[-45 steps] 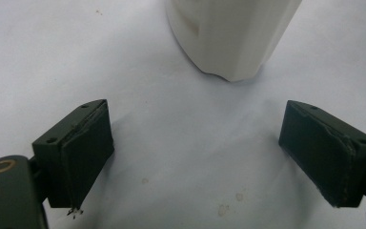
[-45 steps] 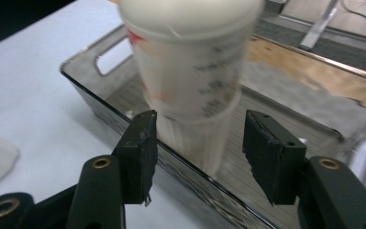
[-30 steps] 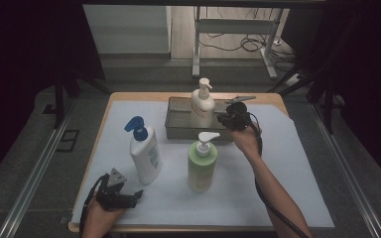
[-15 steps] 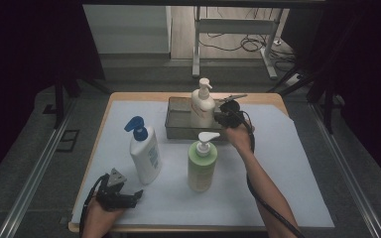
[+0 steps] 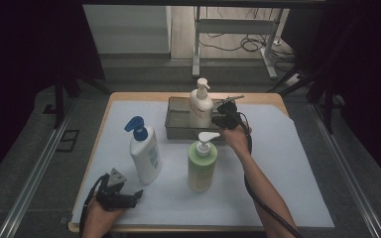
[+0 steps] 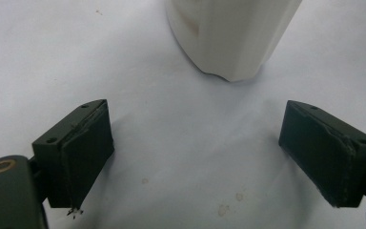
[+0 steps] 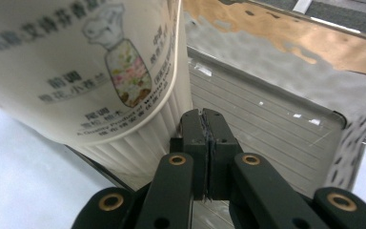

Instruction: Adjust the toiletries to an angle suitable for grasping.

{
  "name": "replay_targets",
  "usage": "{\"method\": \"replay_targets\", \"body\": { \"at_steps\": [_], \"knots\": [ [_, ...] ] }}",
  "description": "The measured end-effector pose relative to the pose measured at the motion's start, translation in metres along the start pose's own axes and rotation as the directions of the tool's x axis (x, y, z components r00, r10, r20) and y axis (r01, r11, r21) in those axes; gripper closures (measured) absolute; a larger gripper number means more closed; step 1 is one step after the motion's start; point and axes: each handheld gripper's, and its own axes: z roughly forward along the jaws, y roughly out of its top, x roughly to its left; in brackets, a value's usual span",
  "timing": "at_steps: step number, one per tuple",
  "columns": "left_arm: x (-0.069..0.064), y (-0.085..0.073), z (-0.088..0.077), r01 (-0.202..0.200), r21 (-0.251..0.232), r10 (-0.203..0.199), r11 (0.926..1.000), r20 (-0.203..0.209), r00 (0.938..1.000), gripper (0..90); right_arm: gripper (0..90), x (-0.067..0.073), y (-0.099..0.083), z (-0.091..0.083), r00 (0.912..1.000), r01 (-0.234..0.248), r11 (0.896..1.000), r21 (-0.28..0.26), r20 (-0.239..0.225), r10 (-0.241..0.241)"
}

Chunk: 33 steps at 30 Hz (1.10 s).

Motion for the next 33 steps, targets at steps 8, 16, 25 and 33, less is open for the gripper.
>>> {"method": "replay_targets", "body": {
  "at_steps": [8, 16, 25, 33],
  "knots": [
    [0.000, 0.000, 0.000, 0.000, 0.000, 0.000, 1.0000, 0.000, 1.0000, 10.8, 87.2, 0.007, 0.002, 0.005, 0.9999, 0.003, 1.000, 0.002, -0.015, -0.003],
    [0.000, 0.000, 0.000, 0.000, 0.000, 0.000, 1.0000, 0.000, 1.0000, 10.8, 86.9, 0.016, 0.004, 0.014, 0.9992, 0.009, 1.000, 0.004, -0.038, -0.009],
    [0.000, 0.000, 0.000, 0.000, 0.000, 0.000, 1.0000, 0.000, 1.0000, 10.8, 86.8, 0.022, 0.006, 0.020, 0.9987, 0.013, 1.000, 0.005, -0.049, -0.013],
    [0.000, 0.000, 0.000, 0.001, 0.000, -0.001, 1.0000, 0.000, 1.0000, 10.7, 86.7, 0.026, 0.007, 0.025, 0.9979, 0.018, 1.000, 0.015, -0.062, -0.017]
  ]
}}
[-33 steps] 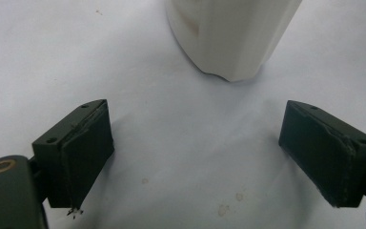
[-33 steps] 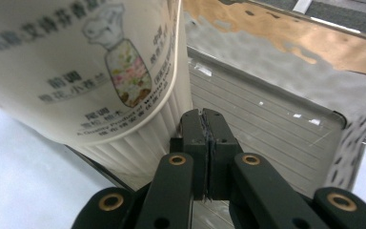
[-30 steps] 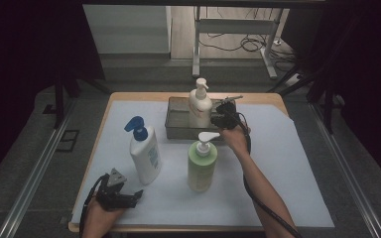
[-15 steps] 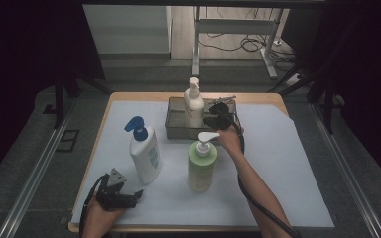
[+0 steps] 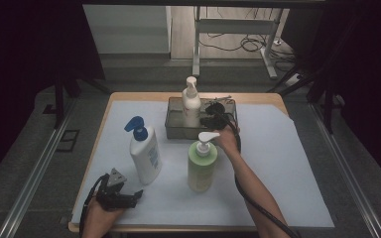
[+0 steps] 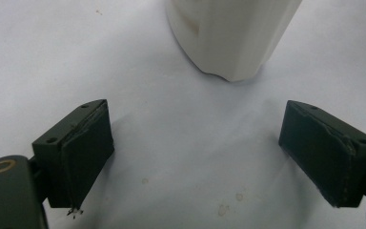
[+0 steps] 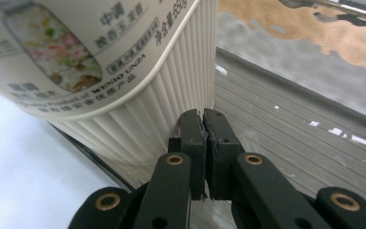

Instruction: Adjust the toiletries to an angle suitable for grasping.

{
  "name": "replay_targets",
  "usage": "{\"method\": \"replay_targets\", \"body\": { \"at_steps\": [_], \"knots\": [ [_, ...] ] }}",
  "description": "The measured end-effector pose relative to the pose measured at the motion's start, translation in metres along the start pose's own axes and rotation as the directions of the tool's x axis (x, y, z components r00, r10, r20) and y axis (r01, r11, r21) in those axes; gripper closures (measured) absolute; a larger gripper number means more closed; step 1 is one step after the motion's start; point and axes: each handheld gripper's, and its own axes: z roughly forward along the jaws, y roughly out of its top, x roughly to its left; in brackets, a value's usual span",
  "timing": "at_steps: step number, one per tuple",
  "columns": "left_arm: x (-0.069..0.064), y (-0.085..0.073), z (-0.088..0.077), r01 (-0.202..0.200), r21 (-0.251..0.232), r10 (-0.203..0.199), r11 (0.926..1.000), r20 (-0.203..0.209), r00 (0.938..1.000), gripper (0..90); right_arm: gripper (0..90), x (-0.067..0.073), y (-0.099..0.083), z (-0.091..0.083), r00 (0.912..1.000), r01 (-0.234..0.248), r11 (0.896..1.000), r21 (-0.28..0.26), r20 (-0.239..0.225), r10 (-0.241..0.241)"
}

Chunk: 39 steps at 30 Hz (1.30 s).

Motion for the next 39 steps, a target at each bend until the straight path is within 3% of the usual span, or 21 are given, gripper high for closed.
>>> {"method": "replay_targets", "body": {
  "at_steps": [6, 12, 17, 39],
  "knots": [
    [0.000, 0.000, 0.000, 0.001, -0.001, -0.001, 1.0000, 0.001, 1.0000, 10.8, 86.5, 0.005, 0.004, 0.004, 0.9998, 0.020, 1.000, 0.006, 0.000, -0.020],
    [0.000, 0.000, 0.000, 0.002, -0.002, -0.002, 1.0000, 0.001, 1.0000, 10.8, 86.6, 0.003, 0.012, 0.006, 1.0000, 0.006, 1.000, 0.006, 0.008, -0.006],
    [0.000, 0.000, 0.000, 0.001, -0.001, -0.001, 1.0000, 0.001, 1.0000, 10.7, 86.9, 0.001, 0.012, 0.009, 0.9997, -0.015, 1.000, 0.003, -0.018, 0.015],
    [0.000, 0.000, 0.000, 0.001, -0.001, -0.001, 1.0000, 0.001, 1.0000, 10.8, 86.8, 0.010, 0.015, 0.019, 0.9990, 0.004, 1.000, 0.028, -0.045, -0.003]
  ]
}}
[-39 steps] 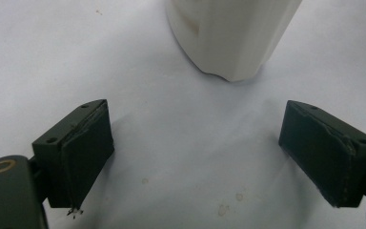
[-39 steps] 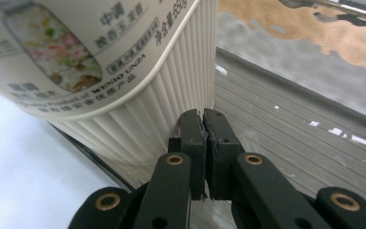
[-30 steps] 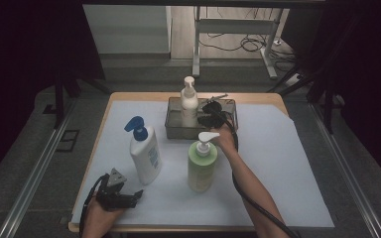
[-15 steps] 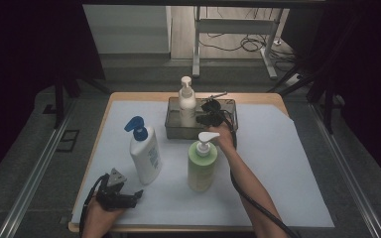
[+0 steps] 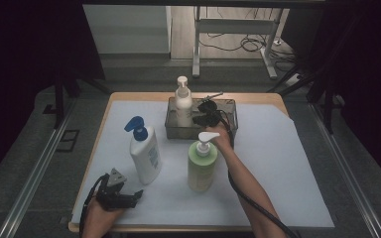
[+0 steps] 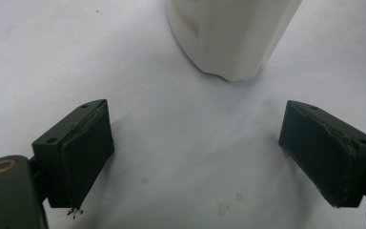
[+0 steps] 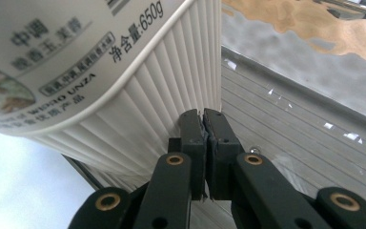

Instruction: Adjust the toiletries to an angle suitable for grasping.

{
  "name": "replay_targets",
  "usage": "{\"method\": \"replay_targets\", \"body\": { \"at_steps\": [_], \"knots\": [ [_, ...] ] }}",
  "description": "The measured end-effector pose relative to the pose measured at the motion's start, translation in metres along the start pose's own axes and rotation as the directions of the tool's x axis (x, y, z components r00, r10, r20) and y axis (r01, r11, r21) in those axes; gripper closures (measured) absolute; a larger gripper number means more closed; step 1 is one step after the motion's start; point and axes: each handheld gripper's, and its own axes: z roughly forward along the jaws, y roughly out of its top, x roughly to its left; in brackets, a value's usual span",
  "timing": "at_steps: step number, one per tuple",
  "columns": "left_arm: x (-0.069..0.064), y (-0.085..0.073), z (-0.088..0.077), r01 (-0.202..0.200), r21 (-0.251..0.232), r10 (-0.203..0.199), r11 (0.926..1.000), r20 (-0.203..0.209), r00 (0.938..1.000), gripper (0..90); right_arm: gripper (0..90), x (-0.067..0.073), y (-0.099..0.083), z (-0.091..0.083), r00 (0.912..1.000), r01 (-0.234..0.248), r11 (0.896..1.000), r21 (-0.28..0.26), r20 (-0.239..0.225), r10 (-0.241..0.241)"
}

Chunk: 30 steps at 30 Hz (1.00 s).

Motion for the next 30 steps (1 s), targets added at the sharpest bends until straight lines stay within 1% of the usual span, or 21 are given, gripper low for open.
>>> {"method": "replay_targets", "body": {
  "at_steps": [10, 15, 24, 28, 29, 30],
  "knots": [
    [0.000, 0.000, 0.000, 0.000, 0.000, 0.000, 1.0000, 0.000, 1.0000, 10.8, 86.6, 0.007, 0.003, 0.004, 0.9994, 0.014, 1.000, 0.002, -0.031, -0.014],
    [0.000, 0.000, 0.000, 0.000, 0.001, 0.000, 1.0000, 0.000, 1.0000, 10.7, 86.6, 0.012, 0.005, 0.007, 0.9986, 0.032, 1.000, 0.000, -0.042, -0.031],
    [0.000, 0.000, 0.000, 0.000, 0.000, 0.000, 1.0000, 0.000, 1.0000, 10.8, 86.6, 0.018, 0.009, 0.013, 0.9972, 0.040, 0.999, -0.004, -0.064, -0.040],
    [0.000, 0.000, 0.000, 0.000, -0.001, 0.000, 1.0000, 0.000, 1.0000, 10.7, 87.0, 0.021, 0.012, 0.017, 0.9969, 0.050, 0.999, -0.002, -0.061, -0.050],
    [0.000, 0.000, 0.000, 0.001, -0.001, -0.001, 1.0000, 0.000, 1.0000, 10.7, 87.5, 0.022, 0.013, 0.018, 0.9967, 0.060, 0.998, -0.004, -0.056, -0.060],
    [0.000, 0.000, 0.000, 0.001, -0.001, -0.001, 1.0000, 0.001, 1.0000, 10.7, 87.7, 0.023, 0.014, 0.018, 0.9970, 0.055, 0.998, 0.001, -0.055, -0.055]
  ]
}}
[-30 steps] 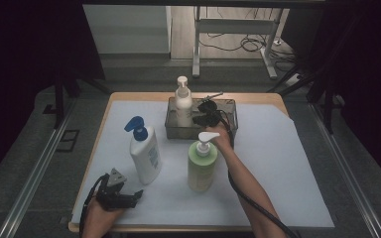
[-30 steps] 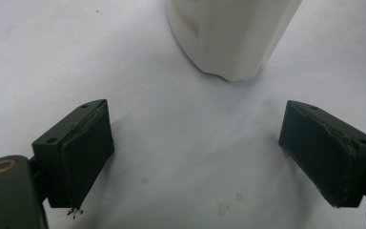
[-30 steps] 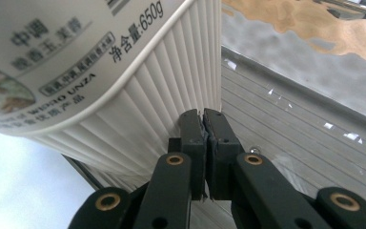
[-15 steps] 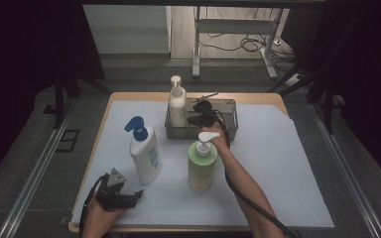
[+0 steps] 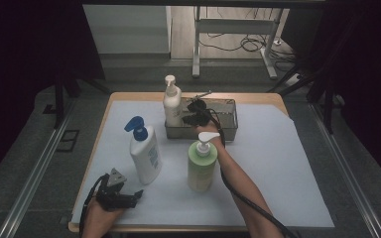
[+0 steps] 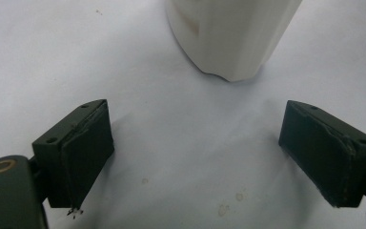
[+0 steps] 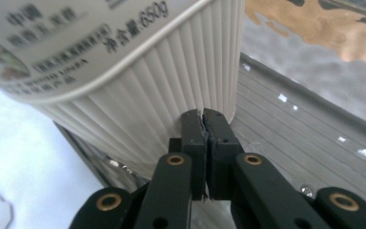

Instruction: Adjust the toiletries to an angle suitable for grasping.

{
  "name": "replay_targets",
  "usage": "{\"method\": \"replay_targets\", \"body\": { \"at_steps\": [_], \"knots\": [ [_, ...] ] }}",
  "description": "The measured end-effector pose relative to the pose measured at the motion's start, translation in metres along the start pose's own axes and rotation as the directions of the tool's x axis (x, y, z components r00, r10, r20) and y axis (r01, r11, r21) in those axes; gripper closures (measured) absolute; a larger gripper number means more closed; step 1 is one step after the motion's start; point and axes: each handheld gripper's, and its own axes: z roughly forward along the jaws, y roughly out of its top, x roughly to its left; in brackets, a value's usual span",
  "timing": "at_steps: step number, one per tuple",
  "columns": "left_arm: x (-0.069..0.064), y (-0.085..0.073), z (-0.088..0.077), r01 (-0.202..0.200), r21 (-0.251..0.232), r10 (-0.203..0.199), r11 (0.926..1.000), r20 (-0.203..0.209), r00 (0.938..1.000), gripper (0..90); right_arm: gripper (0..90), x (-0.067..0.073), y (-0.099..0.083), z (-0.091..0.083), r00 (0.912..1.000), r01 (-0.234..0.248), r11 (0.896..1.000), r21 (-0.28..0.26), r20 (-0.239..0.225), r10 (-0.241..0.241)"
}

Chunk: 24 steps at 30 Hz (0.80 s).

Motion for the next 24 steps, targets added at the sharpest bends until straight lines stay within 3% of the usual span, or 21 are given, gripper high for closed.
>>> {"method": "replay_targets", "body": {
  "at_steps": [14, 18, 24],
  "knots": [
    [-0.0001, 0.0000, 0.0000, 0.000, 0.000, 0.000, 1.0000, -0.001, 1.0000, 10.8, 89.3, -0.0023, 0.0001, 0.0062, 0.9996, -0.028, 1.000, 0.001, -0.003, 0.028],
    [-0.0001, 0.0000, 0.0000, 0.000, 0.000, 0.000, 1.0000, -0.001, 1.0000, 10.8, 88.7, -0.0023, -0.0005, 0.0048, 0.9999, -0.015, 1.000, 0.002, -0.005, 0.015],
    [-0.0002, -0.0001, 0.0000, 0.000, -0.001, 0.000, 1.0000, -0.002, 1.0000, 10.8, 78.7, 0.0006, -0.0015, 0.0028, 0.9984, 0.027, 0.999, 0.026, 0.049, -0.028]
  ]
}}
